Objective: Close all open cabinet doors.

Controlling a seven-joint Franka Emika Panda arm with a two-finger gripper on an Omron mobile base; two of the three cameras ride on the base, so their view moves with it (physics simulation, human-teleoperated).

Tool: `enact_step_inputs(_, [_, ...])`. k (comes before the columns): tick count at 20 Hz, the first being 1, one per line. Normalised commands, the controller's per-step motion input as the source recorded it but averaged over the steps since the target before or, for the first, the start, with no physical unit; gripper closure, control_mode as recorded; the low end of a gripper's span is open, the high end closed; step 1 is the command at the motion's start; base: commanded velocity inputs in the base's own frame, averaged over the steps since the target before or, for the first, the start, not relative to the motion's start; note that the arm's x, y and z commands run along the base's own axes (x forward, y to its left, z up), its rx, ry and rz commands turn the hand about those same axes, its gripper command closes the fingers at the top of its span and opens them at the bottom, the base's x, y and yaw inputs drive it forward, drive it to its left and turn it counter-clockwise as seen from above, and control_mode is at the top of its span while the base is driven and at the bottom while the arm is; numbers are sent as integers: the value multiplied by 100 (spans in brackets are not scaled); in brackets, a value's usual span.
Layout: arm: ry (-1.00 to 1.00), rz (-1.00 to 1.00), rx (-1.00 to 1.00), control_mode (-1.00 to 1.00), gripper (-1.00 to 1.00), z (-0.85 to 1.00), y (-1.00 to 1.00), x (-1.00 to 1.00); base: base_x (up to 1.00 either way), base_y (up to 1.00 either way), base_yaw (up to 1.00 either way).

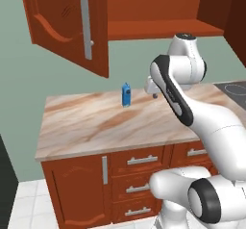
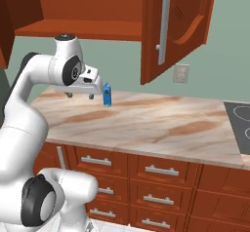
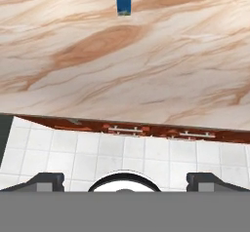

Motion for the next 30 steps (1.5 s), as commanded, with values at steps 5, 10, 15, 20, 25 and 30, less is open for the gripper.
enact_step_inputs(5, [0,0,0,100,-100,0,0,0,47,0,0])
enact_step_inputs(10, [0,0,0,100,-100,0,0,0,29,1,0])
enact_step_inputs(15, [0,0,0,100,-100,0,0,0,0,0,0])
enact_step_inputs(20, [0,0,0,100,-100,0,0,0,0,0,0])
enact_step_inputs(25, [-3,0,0,-100,-100,-3,0,-4,0,0,0])
enact_step_inputs(30, [-25,0,0,-100,-100,-9,-6,-51,0,0,0])
